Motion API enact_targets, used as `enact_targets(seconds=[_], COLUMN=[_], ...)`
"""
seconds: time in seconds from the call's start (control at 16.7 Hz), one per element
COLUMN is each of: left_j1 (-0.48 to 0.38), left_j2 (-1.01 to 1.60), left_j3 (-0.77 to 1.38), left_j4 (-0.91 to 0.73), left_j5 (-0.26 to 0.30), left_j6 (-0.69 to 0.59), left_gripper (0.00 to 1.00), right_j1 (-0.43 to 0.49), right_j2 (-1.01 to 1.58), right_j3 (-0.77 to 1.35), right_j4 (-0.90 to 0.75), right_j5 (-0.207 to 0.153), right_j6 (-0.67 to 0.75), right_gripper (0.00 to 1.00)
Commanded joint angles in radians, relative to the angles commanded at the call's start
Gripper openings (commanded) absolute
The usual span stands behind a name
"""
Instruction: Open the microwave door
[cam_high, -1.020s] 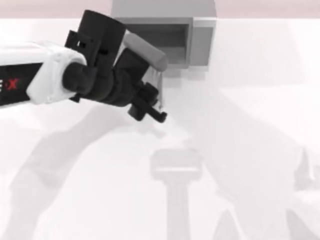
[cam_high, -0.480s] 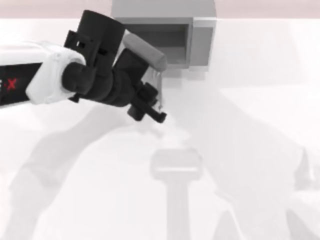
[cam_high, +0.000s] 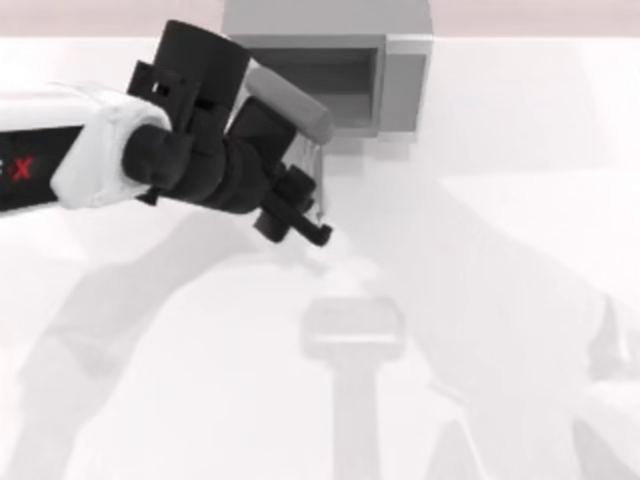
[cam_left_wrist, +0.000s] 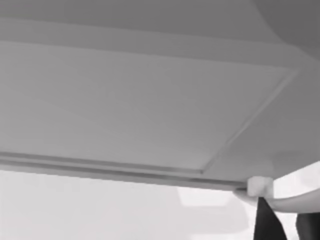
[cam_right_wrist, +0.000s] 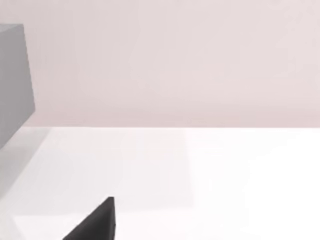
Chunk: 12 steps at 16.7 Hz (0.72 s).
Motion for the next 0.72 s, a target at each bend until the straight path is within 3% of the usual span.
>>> enact_targets(seconds=[0.72], left_j1=[0.004], left_j2=[-0.003], left_j3=[-0.006], left_j4=[-0.007], left_j5=[0.021], left_j6=[0.018], left_gripper=[0.00], right_j1=[0.000], right_j2=[0.000], right_j3=[0.000], right_j4=[0.000], right_j5=[0.000], right_j6=[0.000], right_gripper=[1.00])
